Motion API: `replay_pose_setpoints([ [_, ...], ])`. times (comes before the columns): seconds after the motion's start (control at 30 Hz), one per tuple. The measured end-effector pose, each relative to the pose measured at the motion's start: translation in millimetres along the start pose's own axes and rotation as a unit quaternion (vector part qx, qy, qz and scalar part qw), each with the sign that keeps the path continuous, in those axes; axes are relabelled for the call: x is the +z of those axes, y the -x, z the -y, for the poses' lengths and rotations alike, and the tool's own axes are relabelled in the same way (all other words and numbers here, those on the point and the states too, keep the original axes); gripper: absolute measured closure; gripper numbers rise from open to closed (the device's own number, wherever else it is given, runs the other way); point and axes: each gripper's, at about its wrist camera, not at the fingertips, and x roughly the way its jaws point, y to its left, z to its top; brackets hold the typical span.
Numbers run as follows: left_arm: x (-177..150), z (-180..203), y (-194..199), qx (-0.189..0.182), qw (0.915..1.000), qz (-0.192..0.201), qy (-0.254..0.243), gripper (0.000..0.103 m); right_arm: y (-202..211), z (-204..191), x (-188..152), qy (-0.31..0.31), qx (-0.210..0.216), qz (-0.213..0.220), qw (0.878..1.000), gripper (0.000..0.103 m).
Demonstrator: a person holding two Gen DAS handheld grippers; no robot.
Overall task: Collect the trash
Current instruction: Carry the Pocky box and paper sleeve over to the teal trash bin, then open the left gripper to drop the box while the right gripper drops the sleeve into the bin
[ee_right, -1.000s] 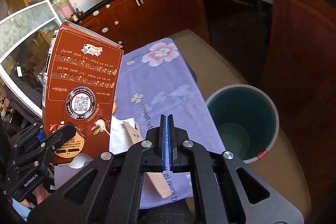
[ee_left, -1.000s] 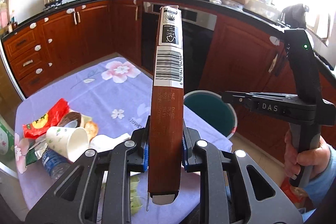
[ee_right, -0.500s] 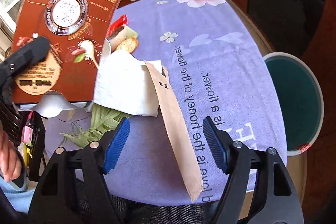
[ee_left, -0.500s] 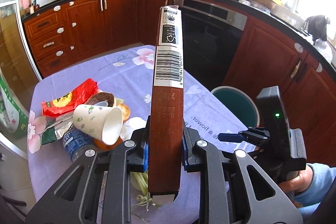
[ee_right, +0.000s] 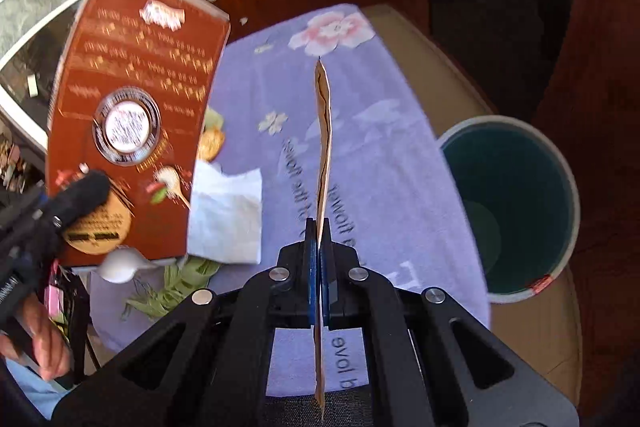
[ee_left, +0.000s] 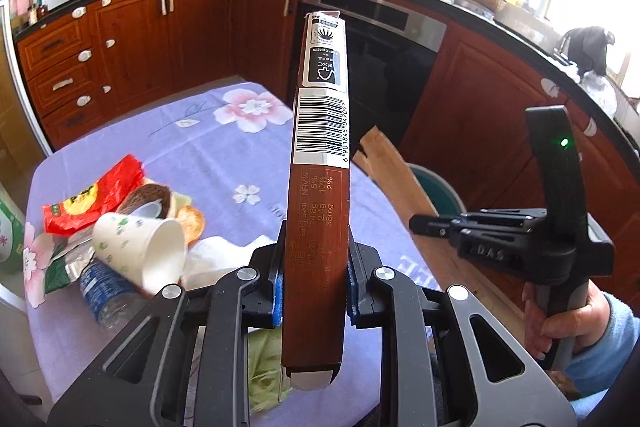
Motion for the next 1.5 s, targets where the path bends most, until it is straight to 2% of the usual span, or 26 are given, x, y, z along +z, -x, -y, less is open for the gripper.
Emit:
replay_pose_setpoints([
  [0.13,26,40,-34,-0.037,0.999,-0.003,-0.023,0.08,31,49,15,-0.032,-0.024,0.04,0.998,0.101],
  [0.37,54,112,-123,-0.117,0.9911,-0.05,-0.037,0.08,25,146,14,-0.123,-0.046,0.036,0.991,0.101],
  [0.53,61,142,-184,-0.135,0.9877,-0.075,-0.024,0.08,16,189,10,-0.164,-0.06,0.024,0.984,0.101],
  [0.7,52,152,-230,-0.134,0.9845,-0.113,-0.006,0.078,1,208,17,-0.177,-0.064,0.002,0.982,0.101],
  [0.73,50,152,-235,-0.134,0.9836,-0.12,-0.004,0.077,-1,209,19,-0.177,-0.063,-0.002,0.982,0.101],
  [0.8,48,152,-237,-0.128,0.9839,-0.125,-0.004,0.061,-10,213,25,-0.174,-0.059,-0.009,0.983,0.101],
  [0.83,48,151,-235,-0.12,0.9854,-0.121,-0.007,0.049,-15,213,28,-0.172,-0.057,-0.013,0.983,0.101],
  [0.87,49,151,-233,-0.114,0.9866,-0.116,-0.008,0.044,-19,216,31,-0.171,-0.054,-0.016,0.984,0.101],
  [1.17,58,142,-216,-0.081,0.9913,-0.103,-0.002,0.04,-41,212,37,-0.156,-0.044,-0.033,0.986,0.101],
  [1.33,55,139,-215,-0.081,0.9912,-0.105,-0.002,0.04,-49,208,34,-0.155,-0.044,-0.042,0.986,0.099],
  [1.4,54,138,-212,-0.083,0.991,-0.105,-0.005,0.038,-52,207,32,-0.157,-0.047,-0.048,0.985,0.095],
  [1.47,54,136,-210,-0.083,0.9911,-0.103,-0.006,0.034,-53,208,31,-0.165,-0.039,-0.053,0.984,0.063],
  [1.5,54,135,-207,-0.085,0.9912,-0.101,-0.005,0.033,-51,207,30,-0.17,-0.04,-0.046,0.984,0.029],
])
